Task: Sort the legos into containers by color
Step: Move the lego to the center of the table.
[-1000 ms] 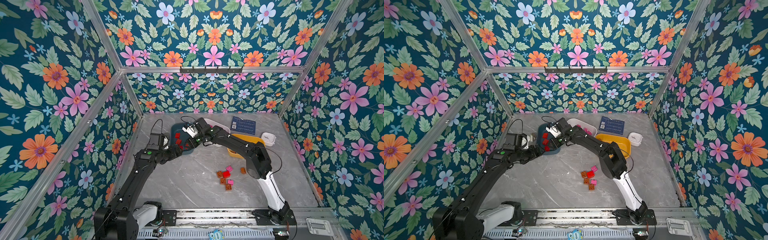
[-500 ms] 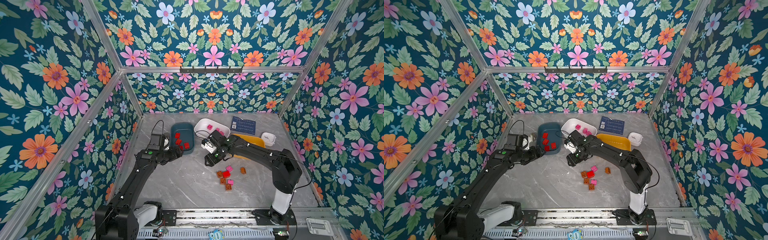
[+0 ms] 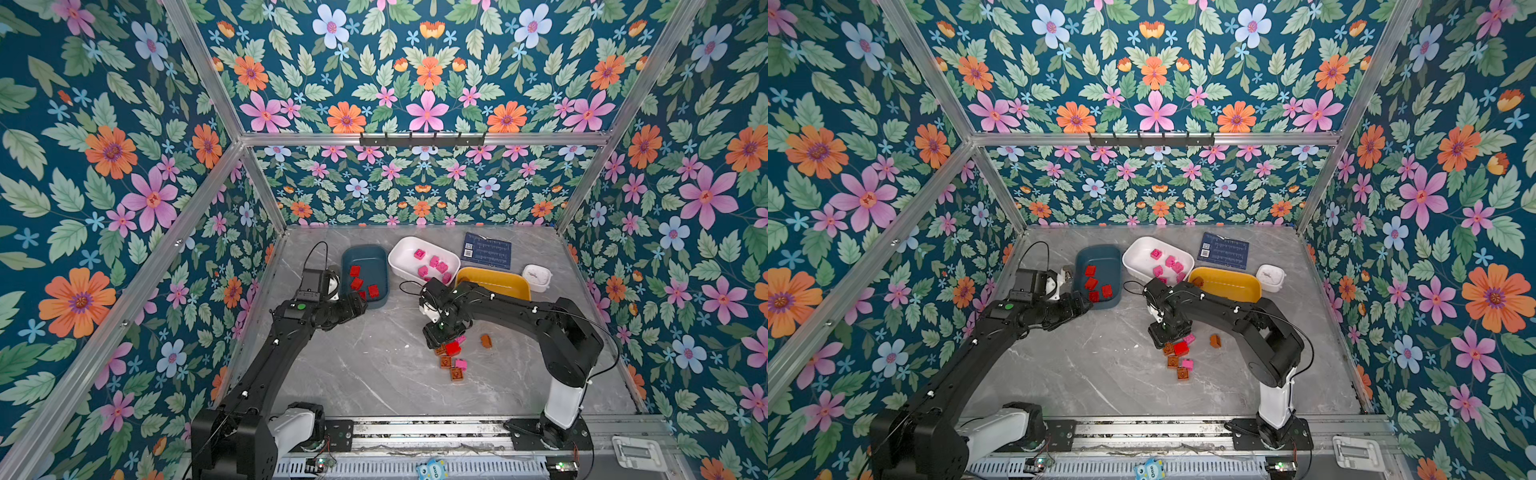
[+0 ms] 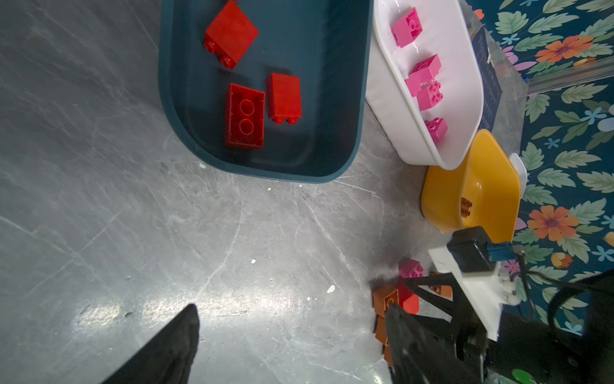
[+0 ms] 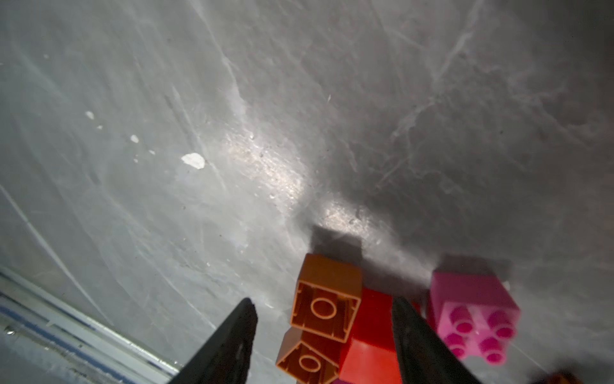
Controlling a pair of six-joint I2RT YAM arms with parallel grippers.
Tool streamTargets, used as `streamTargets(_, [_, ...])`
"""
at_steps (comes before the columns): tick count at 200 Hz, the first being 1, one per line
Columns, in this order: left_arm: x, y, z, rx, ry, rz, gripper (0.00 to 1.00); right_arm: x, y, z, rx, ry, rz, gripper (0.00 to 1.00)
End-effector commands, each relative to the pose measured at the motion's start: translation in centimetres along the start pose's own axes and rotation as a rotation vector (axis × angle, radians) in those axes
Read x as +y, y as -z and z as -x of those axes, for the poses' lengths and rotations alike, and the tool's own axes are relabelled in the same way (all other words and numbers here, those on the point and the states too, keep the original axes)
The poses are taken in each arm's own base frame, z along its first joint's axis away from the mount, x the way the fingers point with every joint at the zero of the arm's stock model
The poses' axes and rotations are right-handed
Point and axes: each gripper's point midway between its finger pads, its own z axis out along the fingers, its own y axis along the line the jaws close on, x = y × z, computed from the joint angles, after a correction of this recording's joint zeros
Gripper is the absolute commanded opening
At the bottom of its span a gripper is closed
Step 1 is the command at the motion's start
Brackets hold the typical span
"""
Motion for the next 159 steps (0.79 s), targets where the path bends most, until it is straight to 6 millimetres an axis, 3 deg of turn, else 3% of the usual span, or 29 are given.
streamTargets(1, [-0.1,0.1,0.2,-0.011,-0.003,-0.004,0.88,-0.5,-0.6,-0.3,0.02,0.001,-0.035,0.65])
streamTargets(88, [-0.1,0.2,0.2,-0.007,-0.006,-0.002,0.88,1.8,-1.3,-1.8,0.062,0.031,-0.017,0.57])
streamTargets(159, [0.2,0.1,-0.3,-0.004,-0.003,-0.001,0.88,3.5,-1.8,-1.6,0.04,0.074,-0.009,0.57])
